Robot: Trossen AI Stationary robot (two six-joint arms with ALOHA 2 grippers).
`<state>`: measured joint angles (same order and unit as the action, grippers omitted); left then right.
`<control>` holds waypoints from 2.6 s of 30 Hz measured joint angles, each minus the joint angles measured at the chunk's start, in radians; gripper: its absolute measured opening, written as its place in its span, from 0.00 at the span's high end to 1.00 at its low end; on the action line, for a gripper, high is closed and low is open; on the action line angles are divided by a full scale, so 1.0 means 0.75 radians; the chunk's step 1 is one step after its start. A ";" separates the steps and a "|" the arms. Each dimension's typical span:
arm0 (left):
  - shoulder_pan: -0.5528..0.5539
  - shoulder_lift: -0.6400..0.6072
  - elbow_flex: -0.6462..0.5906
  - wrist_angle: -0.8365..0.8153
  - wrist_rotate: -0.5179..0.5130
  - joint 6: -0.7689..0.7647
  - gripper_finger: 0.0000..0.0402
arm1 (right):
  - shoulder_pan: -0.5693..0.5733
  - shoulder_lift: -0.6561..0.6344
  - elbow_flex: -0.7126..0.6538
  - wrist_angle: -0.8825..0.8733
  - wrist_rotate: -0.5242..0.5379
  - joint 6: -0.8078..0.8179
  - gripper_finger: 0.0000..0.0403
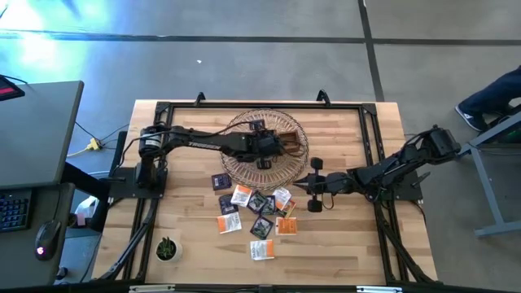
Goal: Pick & Place Tea
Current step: Put the orange tea bag into the middle section of the wooden organizer
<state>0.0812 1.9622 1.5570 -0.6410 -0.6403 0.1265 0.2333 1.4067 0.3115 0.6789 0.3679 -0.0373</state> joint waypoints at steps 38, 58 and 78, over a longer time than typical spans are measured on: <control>-0.543 -0.557 -0.469 -0.202 -0.029 -1.084 0.65 | 0.210 0.496 0.542 -0.589 -0.069 0.005 0.60; -0.580 -0.588 -0.472 -0.226 -0.071 -1.090 0.65 | 0.128 0.499 0.390 -0.518 -0.079 0.198 0.75; -0.580 -0.587 -0.472 -0.226 -0.070 -1.088 0.65 | 0.206 0.229 0.379 -0.555 -0.074 0.206 0.81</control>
<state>-0.3538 1.5219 1.2034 -0.8104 -0.6930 -0.6895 0.3876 1.5786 0.5961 0.2630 0.3121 0.1175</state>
